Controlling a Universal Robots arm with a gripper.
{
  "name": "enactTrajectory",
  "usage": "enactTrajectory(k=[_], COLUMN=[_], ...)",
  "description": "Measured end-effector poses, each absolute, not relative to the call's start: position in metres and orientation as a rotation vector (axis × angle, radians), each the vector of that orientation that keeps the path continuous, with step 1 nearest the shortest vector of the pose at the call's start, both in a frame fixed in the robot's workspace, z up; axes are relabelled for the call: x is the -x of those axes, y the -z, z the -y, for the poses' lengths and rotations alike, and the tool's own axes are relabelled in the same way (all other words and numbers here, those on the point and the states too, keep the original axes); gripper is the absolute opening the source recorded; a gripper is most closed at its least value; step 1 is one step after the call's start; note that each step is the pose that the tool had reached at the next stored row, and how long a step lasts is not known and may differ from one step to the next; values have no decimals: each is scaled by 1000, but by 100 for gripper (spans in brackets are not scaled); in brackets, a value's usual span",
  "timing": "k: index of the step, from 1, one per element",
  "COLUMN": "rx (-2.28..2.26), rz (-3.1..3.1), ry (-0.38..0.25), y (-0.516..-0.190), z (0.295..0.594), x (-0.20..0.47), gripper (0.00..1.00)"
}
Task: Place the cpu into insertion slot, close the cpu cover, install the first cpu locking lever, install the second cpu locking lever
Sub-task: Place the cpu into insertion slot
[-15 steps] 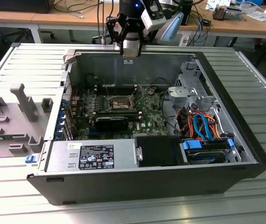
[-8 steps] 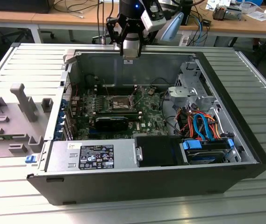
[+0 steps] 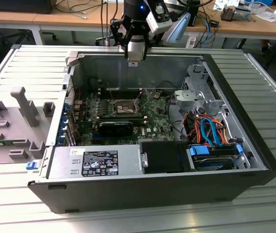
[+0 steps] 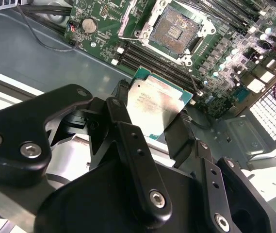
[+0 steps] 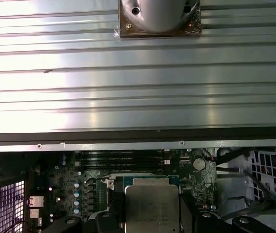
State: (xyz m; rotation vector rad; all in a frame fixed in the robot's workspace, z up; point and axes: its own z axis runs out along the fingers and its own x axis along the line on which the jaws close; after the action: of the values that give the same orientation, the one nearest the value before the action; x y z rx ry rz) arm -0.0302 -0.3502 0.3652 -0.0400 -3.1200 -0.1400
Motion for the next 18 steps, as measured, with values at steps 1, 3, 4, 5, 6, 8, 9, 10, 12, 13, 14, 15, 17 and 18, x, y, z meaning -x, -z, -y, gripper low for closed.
enactTrajectory(k=[1,3,4,5,6,8,9,10,12,13,14,15,17,18], rx=[40,40,40,40,40,40,40,40,40,40,40,40,40,40], rz=[3120,3120,3120,3120,3120,3120,3120,3120,3120,3120,3120,3120,3120,3120], ry=[140,140,140,140,140,140,140,140,140,140,140,140,140,140], y=[-365,-365,-364,-364,-364,-363,-363,-363,-362,-362,-362,-362,-362,-361], z=[350,351,351,351,351,351,351,351,351,352,352,352,352,352], x=[30,30,30,30,30,30,30,30,30,30,30,30,30,30], gripper=[55,55,55,55,55,55,55,55,55,55,55,55,55,55])
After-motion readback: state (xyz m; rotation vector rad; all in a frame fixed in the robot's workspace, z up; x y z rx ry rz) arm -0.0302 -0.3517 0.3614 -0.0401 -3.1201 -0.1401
